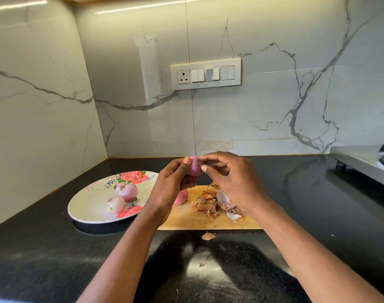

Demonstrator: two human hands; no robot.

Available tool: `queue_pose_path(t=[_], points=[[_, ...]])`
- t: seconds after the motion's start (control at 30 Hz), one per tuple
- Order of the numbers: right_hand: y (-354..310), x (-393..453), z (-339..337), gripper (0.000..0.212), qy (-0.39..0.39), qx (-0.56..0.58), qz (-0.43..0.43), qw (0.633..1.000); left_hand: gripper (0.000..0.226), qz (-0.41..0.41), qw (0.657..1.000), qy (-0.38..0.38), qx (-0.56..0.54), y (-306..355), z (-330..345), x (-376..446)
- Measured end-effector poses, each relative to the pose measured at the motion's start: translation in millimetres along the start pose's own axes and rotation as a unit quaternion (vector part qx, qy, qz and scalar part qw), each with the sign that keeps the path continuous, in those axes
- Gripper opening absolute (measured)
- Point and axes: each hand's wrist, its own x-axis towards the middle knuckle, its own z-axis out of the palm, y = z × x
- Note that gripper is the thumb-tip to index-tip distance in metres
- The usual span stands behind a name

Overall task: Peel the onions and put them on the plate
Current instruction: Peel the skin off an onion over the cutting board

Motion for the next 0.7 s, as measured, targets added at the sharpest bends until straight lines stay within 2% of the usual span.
queue_pose_path(t=[0.33, 0.53, 0.7], points=[[5.8, -3.7, 5.0, 0.010, 0.046, -0.016, -0.030, 0.998, 0.046, 0.022, 1.000, -0.011, 0.015, -1.3, 1.8, -1.3], [3.3, -3.5, 4.7, 0.008, 0.083, -0.036, 0.003, 0.996, 0.047, 0.018, 1.000, -0.019, 0.015, -0.8, 2.5, -1.9], [2.4, -0.2, 5.7, 0.009, 0.089, -0.006, 0.055, 0.995, 0.047, 0.001, 0.999, -0.038, -0.032, 1.3, 3.4, -3.2]])
